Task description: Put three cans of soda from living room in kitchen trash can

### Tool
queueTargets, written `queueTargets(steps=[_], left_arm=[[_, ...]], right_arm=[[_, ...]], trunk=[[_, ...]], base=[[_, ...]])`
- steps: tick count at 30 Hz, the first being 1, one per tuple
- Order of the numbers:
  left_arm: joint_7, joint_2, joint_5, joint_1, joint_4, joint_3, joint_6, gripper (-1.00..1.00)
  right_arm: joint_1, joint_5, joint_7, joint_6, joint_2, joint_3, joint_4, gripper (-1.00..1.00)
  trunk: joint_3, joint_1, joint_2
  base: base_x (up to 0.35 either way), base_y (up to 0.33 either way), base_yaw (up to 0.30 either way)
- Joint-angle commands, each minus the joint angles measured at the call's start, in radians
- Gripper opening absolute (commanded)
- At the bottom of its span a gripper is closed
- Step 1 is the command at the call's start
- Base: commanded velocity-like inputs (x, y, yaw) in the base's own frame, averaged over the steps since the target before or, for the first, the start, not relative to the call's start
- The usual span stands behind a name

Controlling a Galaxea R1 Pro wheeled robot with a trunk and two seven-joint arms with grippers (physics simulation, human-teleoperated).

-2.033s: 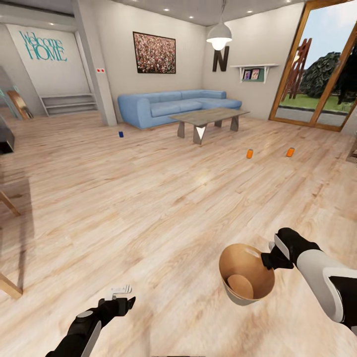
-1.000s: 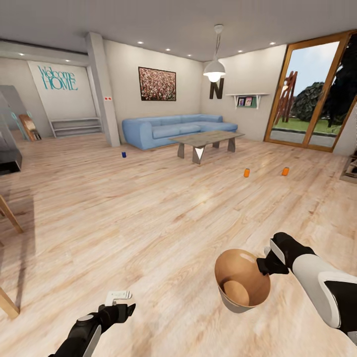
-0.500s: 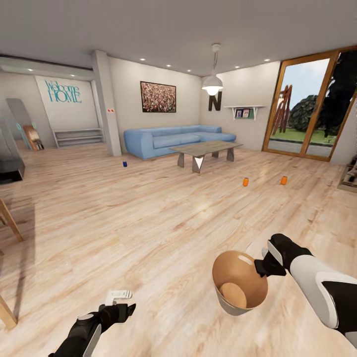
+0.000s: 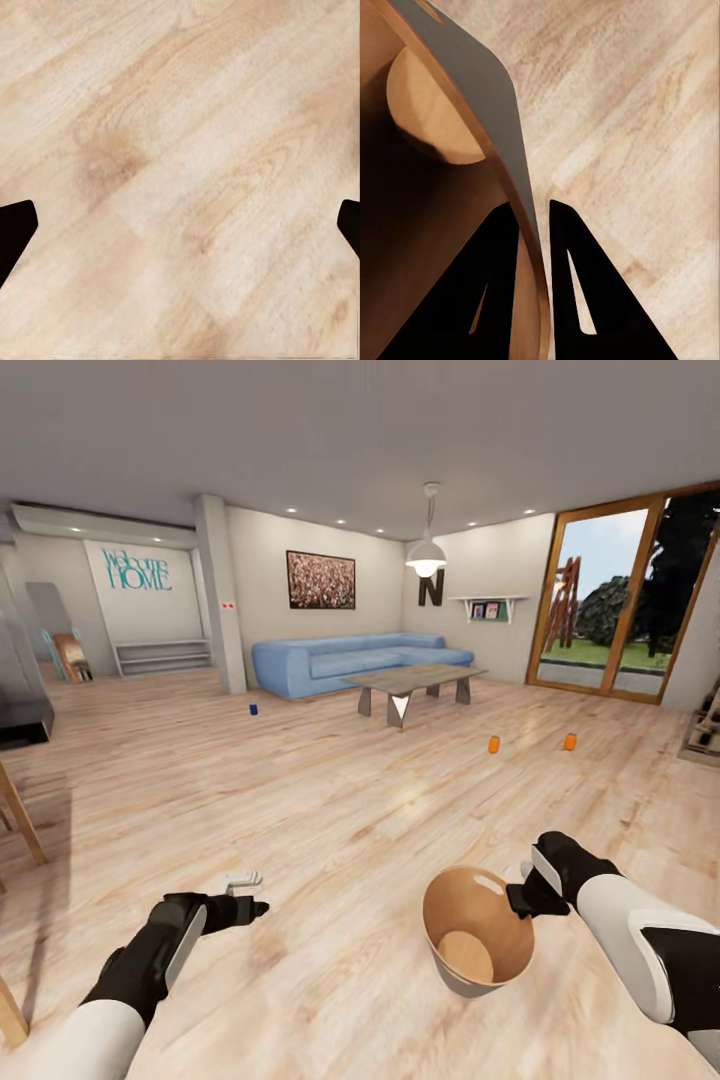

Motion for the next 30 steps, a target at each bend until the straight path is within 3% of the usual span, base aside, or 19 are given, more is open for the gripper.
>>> queueTargets(steps=[1, 6, 12, 19, 30], left_arm=[[-0.005, 0.004, 0.006, -0.017, 0.033, 0.003, 0.003, 1.00], [-0.022, 0.035, 0.035, -0.070, 0.224, 0.026, -0.026, 1.00], [-0.023, 0.049, 0.040, -0.083, 0.312, 0.038, -0.068, 1.00], [-0.023, 0.053, 0.040, -0.085, 0.332, 0.040, -0.081, 1.00], [-0.022, 0.053, 0.043, -0.084, 0.335, 0.038, -0.110, 1.00]], right_arm=[[0.000, -0.029, 0.006, 0.001, 0.003, -0.014, -0.001, -1.00], [0.000, -0.028, 0.003, 0.000, 0.022, -0.014, -0.001, -1.00], [0.024, -0.026, 0.000, 0.000, 0.045, -0.014, -0.007, -1.00], [0.036, -0.024, -0.001, 0.001, 0.050, -0.012, -0.012, -1.00], [0.039, -0.028, 0.002, 0.003, 0.052, -0.013, -0.013, -1.00]], trunk=[[0.004, 0.000, 0.000], [0.023, -0.003, 0.001], [0.047, -0.005, 0.003], [0.074, -0.009, 0.004], [0.105, -0.047, 0.074]], base=[[0.000, 0.000, 0.000], [0.000, 0.000, 0.000], [0.000, 0.000, 0.000], [0.000, 0.000, 0.000], [0.000, 0.000, 0.000]])
